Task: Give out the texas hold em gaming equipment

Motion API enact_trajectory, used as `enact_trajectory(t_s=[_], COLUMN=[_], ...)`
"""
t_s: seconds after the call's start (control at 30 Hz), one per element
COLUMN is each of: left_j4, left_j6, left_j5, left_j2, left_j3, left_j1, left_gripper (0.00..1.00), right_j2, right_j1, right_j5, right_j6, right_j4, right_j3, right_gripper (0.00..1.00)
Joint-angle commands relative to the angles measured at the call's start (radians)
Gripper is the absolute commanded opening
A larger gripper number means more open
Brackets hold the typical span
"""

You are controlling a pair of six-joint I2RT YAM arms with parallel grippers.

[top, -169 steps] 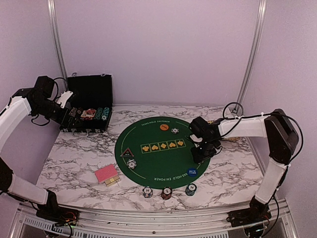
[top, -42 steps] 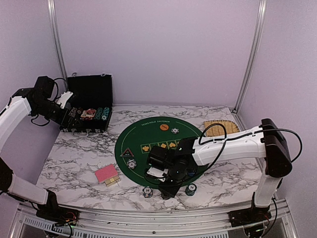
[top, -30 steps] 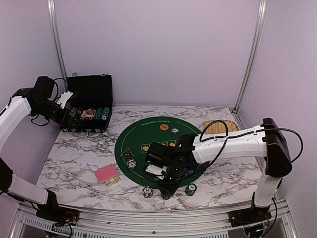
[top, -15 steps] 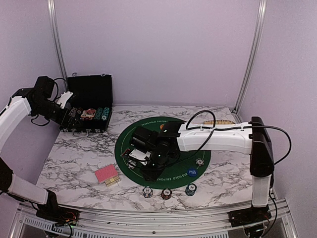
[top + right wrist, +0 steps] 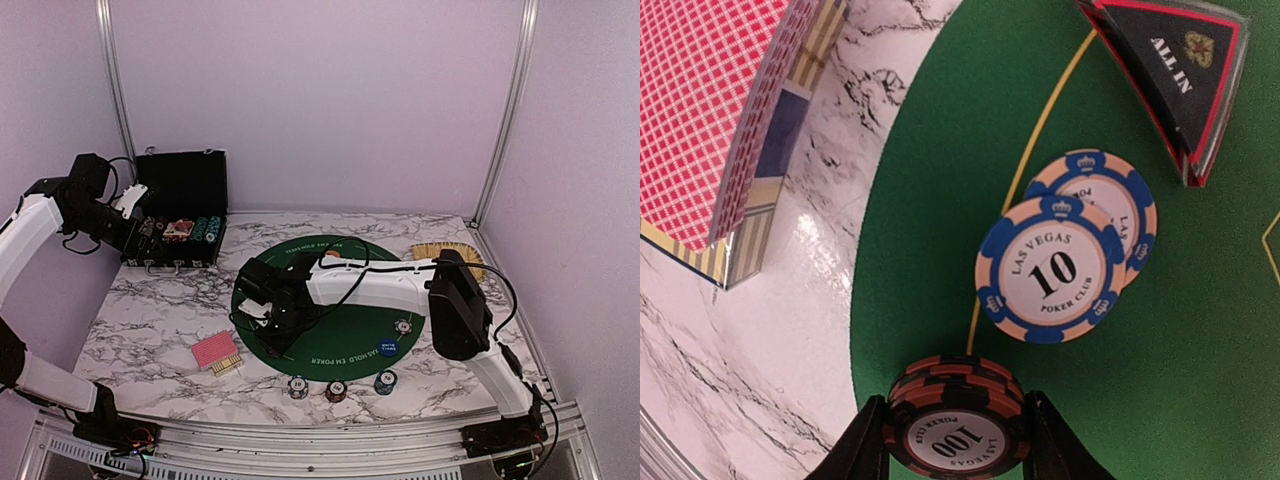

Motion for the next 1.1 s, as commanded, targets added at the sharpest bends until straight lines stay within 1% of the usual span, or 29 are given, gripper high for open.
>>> enact_trajectory(t_s=[0.0,0.13,0.3,0.33,0.4,0.43,0.57,0.67,0.87,0.93,1.07], left_j4=[-0.029,-0.029,-0.029,-0.029,-0.029,-0.029,-0.029,-0.028,-0.029,-0.029,-0.029], left_j6=[0.014,0.014,0.014,0.014,0.014,0.014,0.014,0.014,0.012,0.013,0.013], left_j5=[0.019,0.021,0.021,0.02,0.022,0.02,0.02,0.023,0.022,0.02,0.018], left_j2=[0.0,0.004,0.008,0.008,0.008,0.008,0.007,0.008,0.004,0.004,0.005], left_j3=[0.021,0.02,0.019,0.019,0.02,0.021,0.021,0.02,0.02,0.02,0.019], left_j1=[0.002,0.003,0.003,0.003,0.003,0.002,0.002,0.002,0.002,0.002,0.002], left_gripper=[0.99,0.99,0.99,0.99,0.99,0.99,0.99,0.99,0.99,0.99,0.99], right_j2=[0.024,0.038,0.048,0.047,0.044,0.04,0.015,-0.016,-0.122,-0.188,-0.346], right_j1=[-0.012,-0.013,-0.019,-0.021,-0.025,-0.027,-0.037,-0.044,-0.048,-0.048,-0.038], right_j5=[-0.037,-0.058,-0.079,-0.087,-0.087,-0.081,-0.061,-0.044,-0.003,-0.002,-0.011], right_j6=[-0.016,-0.022,-0.018,-0.014,-0.011,-0.01,-0.01,-0.009,0.002,0.007,0.034], right_j4=[0.019,0.026,0.044,0.048,0.05,0.05,0.051,0.046,0.003,0.004,0.03], right_j3=[0.033,0.026,0.03,0.03,0.029,0.024,0.007,-0.001,-0.03,-0.1,-0.303], right_gripper=[0.22,0.22,0.27,0.3,0.42,0.45,0.56,0.59,0.59,0.59,0.61])
